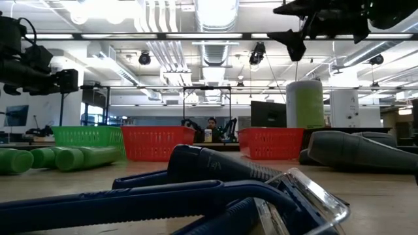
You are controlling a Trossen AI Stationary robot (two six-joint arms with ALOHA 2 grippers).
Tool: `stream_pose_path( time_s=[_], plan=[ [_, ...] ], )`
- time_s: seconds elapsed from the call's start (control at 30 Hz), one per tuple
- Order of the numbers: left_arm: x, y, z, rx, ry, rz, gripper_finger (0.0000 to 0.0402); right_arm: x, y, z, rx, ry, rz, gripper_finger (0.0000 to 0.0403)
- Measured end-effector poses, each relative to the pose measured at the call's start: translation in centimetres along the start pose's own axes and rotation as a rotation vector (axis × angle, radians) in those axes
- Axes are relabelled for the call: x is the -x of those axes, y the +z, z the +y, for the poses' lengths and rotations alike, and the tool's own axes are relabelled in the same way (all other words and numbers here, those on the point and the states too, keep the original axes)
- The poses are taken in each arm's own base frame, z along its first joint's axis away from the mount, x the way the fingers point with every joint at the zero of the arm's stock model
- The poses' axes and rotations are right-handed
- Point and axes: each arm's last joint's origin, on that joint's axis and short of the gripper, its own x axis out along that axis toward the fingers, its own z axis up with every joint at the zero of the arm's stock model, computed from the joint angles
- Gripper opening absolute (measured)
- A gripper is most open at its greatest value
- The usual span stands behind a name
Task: Pick & Place Travel size toiletries
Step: Put the gray deodorant into the black basket
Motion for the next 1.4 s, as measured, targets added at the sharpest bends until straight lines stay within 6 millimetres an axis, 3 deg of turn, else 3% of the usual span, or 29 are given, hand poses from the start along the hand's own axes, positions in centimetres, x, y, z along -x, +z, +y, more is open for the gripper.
stream_pose_path(
  time_s=[0.17,0.43,0.63,0.8,0.93,1.03,1.23,1.4],
  plan=[
    [0.0,0.0,0.0,0.000,0.000,0.003,0.0259,-0.9,0.1,0.3,-0.237,0.039,0.022,0.0304],
    [0.0,0.0,0.0,0.000,0.000,0.003,0.0259,-2.0,-1.0,-0.8,-0.277,0.007,0.080,0.0331],
    [0.0,0.0,0.0,0.000,0.000,0.003,0.0259,-3.3,-2.8,-1.0,-0.472,0.004,0.190,0.0347],
    [0.0,0.0,0.0,0.000,0.000,0.005,0.0259,-4.3,-3.8,-1.0,-0.542,0.196,0.387,0.0354],
    [0.0,0.0,0.0,0.000,0.000,0.004,0.0259,-4.8,-4.1,-0.2,-0.597,0.220,0.498,0.0347],
    [0.0,0.0,0.0,0.000,0.000,0.005,0.0259,-4.7,-4.5,0.8,-0.602,0.162,0.640,0.0337],
    [0.0,0.0,0.0,0.000,0.000,0.005,0.0259,-2.8,-5.5,3.0,-0.494,-0.212,1.023,0.0323],
    [0.0,0.0,0.0,0.000,0.000,0.005,0.0259,-2.7,-5.7,5.3,-0.444,-0.223,1.117,0.0330]
  ],
)
